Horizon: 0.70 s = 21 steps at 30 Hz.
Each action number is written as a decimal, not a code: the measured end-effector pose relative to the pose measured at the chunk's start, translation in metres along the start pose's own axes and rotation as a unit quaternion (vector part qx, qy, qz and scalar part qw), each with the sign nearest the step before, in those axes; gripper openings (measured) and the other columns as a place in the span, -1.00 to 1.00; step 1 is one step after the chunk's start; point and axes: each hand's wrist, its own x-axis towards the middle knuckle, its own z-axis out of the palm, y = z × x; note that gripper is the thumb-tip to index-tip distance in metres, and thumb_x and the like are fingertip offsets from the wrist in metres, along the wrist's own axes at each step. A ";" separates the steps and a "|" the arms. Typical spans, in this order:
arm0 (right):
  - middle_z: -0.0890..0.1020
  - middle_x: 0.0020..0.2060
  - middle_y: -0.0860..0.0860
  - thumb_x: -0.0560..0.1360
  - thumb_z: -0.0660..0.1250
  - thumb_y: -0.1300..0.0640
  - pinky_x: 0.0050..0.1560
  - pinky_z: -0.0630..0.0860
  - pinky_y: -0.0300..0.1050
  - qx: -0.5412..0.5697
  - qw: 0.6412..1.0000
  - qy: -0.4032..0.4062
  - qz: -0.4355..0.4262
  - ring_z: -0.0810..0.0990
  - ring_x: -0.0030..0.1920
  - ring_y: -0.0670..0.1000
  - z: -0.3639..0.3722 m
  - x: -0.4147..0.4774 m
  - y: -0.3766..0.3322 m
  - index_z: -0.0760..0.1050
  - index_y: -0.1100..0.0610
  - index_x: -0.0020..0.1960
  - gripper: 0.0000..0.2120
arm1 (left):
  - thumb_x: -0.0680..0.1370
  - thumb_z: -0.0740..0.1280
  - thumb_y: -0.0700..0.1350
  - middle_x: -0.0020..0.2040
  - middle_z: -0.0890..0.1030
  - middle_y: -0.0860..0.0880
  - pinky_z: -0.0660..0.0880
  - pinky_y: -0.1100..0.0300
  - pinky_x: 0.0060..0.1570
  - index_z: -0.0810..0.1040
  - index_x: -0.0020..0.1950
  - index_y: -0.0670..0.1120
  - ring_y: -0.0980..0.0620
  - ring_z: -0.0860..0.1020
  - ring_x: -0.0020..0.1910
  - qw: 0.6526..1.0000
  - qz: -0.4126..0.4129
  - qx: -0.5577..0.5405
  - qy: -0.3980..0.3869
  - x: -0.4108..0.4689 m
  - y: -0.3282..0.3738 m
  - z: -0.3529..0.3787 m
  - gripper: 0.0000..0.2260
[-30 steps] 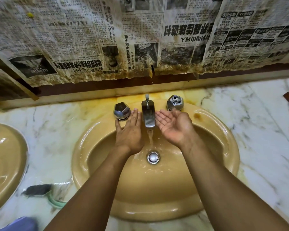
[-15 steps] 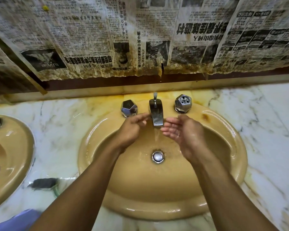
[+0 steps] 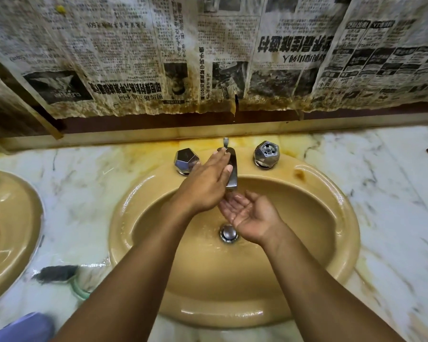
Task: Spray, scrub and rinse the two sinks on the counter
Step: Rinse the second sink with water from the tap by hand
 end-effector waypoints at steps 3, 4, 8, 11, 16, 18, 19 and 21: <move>0.66 -0.33 0.18 0.69 0.08 0.14 -0.24 0.65 -0.04 -0.006 0.998 0.000 -0.062 0.64 -0.27 0.11 -0.005 -0.017 -0.011 0.58 0.30 -0.02 -0.64 | 0.75 -0.11 0.15 0.69 -0.09 0.10 -0.18 -0.06 0.64 -0.04 0.71 0.02 0.19 -0.18 0.64 0.994 0.036 0.100 -0.022 -0.003 0.001 -0.001 -0.46; 0.67 -0.30 0.17 0.69 0.07 0.15 -0.22 0.63 -0.07 -0.027 0.995 -0.005 -0.100 0.65 -0.27 0.09 -0.007 -0.028 -0.019 0.59 0.30 -0.02 -0.63 | 0.74 -0.13 0.17 0.69 -0.12 0.10 -0.19 -0.06 0.64 -0.08 0.71 0.02 0.19 -0.21 0.64 0.989 0.059 0.131 -0.028 -0.011 0.003 -0.001 -0.45; 0.73 0.02 0.25 0.72 0.11 0.15 0.16 0.63 -0.02 -0.183 0.952 -0.068 -0.235 0.73 0.07 0.15 0.013 -0.069 -0.049 0.58 0.36 0.17 -0.66 | 0.74 -0.18 0.16 0.65 -0.25 0.16 -0.32 0.05 0.60 -0.18 0.69 0.06 0.23 -0.30 0.61 0.965 0.129 0.227 -0.035 -0.048 0.002 0.001 -0.47; 0.73 0.06 0.20 0.70 0.18 0.19 0.22 0.61 -0.02 -0.258 0.919 -0.017 -0.297 0.72 0.12 0.11 0.022 -0.076 -0.055 0.60 0.31 0.16 -0.73 | 0.72 -0.20 0.16 0.67 -0.16 0.19 -0.26 -0.02 0.63 -0.11 0.70 0.09 0.26 -0.23 0.62 0.970 0.119 0.210 -0.012 -0.042 -0.003 0.001 -0.47; 0.67 0.05 0.29 0.72 0.09 0.15 0.21 0.60 0.08 -0.195 0.962 0.072 -0.177 0.67 0.02 0.20 -0.001 -0.037 -0.031 0.57 0.31 0.02 -0.66 | 0.77 -0.06 0.05 0.70 0.02 0.09 -0.08 -0.09 0.63 0.05 0.70 -0.01 0.19 -0.09 0.65 0.996 0.014 0.087 -0.014 0.004 0.006 -0.003 -0.52; 0.67 -0.02 0.29 0.72 0.09 0.08 -0.01 0.63 0.06 -0.159 0.982 0.057 -0.084 0.67 -0.06 0.20 0.000 -0.017 -0.014 0.56 0.33 0.05 -0.62 | 0.77 -0.05 0.02 0.71 0.00 0.03 -0.08 -0.04 0.64 0.04 0.70 -0.06 0.11 -0.09 0.67 0.992 0.011 0.119 -0.028 0.007 0.015 -0.003 -0.51; 0.68 -0.10 0.27 0.72 0.09 0.06 -0.14 0.64 0.05 -0.125 0.990 0.038 -0.044 0.69 -0.11 0.19 0.004 -0.010 -0.007 0.56 0.32 0.04 -0.61 | 0.77 -0.04 0.02 0.71 -0.02 0.02 -0.10 -0.02 0.64 0.02 0.71 -0.06 0.10 -0.11 0.67 0.990 0.025 0.135 -0.034 0.002 0.019 -0.002 -0.51; 0.67 -0.31 0.16 0.72 0.08 0.08 -0.34 0.62 -0.09 -0.061 0.998 0.015 -0.007 0.69 -0.33 0.10 0.007 0.001 0.001 0.56 0.26 -0.08 -0.61 | 0.77 -0.03 0.02 0.70 -0.07 0.06 -0.13 0.02 0.63 -0.02 0.71 -0.03 0.14 -0.15 0.66 0.985 0.070 0.155 -0.040 -0.013 0.017 0.002 -0.50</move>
